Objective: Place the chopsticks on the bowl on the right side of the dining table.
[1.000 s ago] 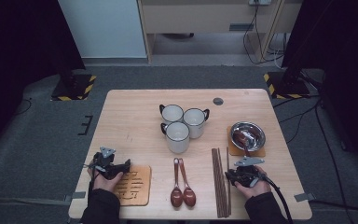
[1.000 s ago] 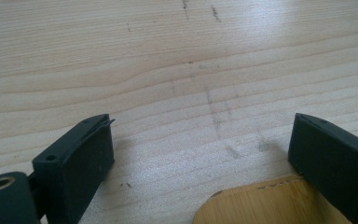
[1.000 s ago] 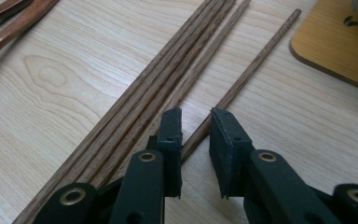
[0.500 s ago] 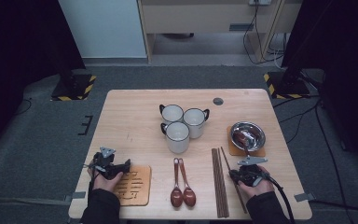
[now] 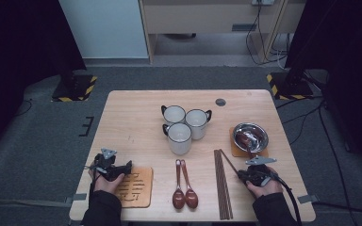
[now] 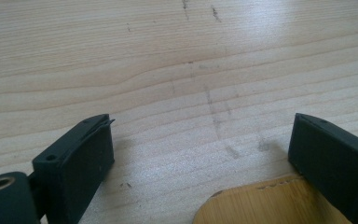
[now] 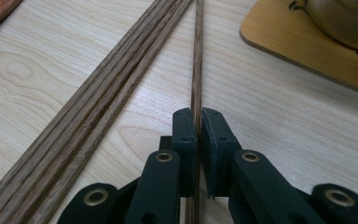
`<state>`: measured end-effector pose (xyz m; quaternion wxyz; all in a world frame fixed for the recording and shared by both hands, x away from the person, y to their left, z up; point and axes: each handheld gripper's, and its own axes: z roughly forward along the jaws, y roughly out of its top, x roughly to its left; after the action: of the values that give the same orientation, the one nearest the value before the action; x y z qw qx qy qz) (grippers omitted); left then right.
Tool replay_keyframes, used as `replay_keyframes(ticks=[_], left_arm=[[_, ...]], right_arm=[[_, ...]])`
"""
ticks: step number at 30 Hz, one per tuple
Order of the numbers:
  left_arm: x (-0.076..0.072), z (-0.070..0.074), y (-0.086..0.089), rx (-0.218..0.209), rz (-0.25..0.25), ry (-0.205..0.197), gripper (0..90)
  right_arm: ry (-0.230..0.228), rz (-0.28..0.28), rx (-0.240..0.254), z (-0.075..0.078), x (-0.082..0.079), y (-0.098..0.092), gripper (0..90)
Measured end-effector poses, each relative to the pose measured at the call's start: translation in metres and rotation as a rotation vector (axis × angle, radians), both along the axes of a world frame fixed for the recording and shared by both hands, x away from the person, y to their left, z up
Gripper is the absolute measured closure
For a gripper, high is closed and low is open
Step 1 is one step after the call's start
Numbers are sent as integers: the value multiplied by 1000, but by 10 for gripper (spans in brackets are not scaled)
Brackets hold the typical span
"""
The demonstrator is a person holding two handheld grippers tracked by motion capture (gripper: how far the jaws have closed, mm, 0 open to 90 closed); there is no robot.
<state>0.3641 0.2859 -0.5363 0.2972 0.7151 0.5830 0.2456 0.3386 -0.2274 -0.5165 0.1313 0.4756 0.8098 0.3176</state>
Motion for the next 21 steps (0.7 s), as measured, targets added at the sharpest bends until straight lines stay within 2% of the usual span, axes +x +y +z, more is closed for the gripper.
replay_keyframes(ticks=[3,9,21], left_arm=[[0,0,0,0,0,0,57],[0,0,0,0,0,0,57],[0,0,0,0,0,0,57]], right_arm=[[2,0,3,-1,0,0,844],[-25,-10,9,3,-4,-2,811],[-15,-33,23,-2,-21,-9,777]])
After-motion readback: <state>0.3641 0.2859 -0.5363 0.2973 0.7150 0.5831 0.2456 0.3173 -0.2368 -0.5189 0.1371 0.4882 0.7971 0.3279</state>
